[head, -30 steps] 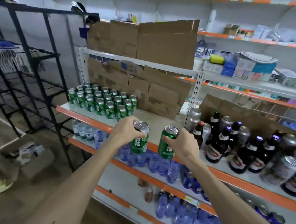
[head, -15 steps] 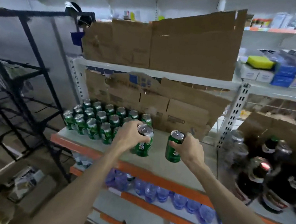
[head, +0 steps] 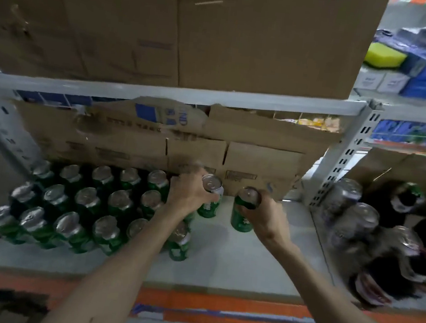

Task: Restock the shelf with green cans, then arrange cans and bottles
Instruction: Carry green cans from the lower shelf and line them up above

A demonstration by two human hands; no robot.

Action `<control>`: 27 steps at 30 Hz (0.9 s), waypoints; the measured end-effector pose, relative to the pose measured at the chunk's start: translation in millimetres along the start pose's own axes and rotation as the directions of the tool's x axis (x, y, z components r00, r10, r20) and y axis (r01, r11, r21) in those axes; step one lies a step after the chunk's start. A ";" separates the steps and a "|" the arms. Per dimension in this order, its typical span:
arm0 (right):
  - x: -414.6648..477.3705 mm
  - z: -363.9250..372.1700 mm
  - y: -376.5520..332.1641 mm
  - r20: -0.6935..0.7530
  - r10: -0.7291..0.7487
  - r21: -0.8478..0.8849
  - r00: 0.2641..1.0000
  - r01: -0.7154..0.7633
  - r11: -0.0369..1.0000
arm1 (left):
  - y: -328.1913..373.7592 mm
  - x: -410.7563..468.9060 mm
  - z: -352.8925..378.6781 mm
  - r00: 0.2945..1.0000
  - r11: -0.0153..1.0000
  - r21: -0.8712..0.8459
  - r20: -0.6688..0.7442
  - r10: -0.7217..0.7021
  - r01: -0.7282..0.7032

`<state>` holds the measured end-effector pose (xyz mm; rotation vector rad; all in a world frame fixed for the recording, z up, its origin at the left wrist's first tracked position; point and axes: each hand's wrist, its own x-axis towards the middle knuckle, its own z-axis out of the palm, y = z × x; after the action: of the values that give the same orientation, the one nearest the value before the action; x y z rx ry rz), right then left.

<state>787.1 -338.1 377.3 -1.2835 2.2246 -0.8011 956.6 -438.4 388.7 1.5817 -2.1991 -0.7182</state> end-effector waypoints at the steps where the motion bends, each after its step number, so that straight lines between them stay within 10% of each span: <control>1: 6.3 3.7 1.0 -0.013 0.010 0.016 1.000 -0.010 1.000 | -3.7 11.9 6.8 1.000 1.000 0.018 0.009 0.000 0.000; 27: 46.8 54.4 55.7 -0.103 -0.009 -0.013 0.995 0.008 1.000 | -22.7 59.3 70.4 0.998 0.973 0.230 -0.057 0.003 0.010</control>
<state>765.0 -371.2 295.6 -1.2855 2.3095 -0.8757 916.9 -485.9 316.9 1.6914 -2.3063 -0.4247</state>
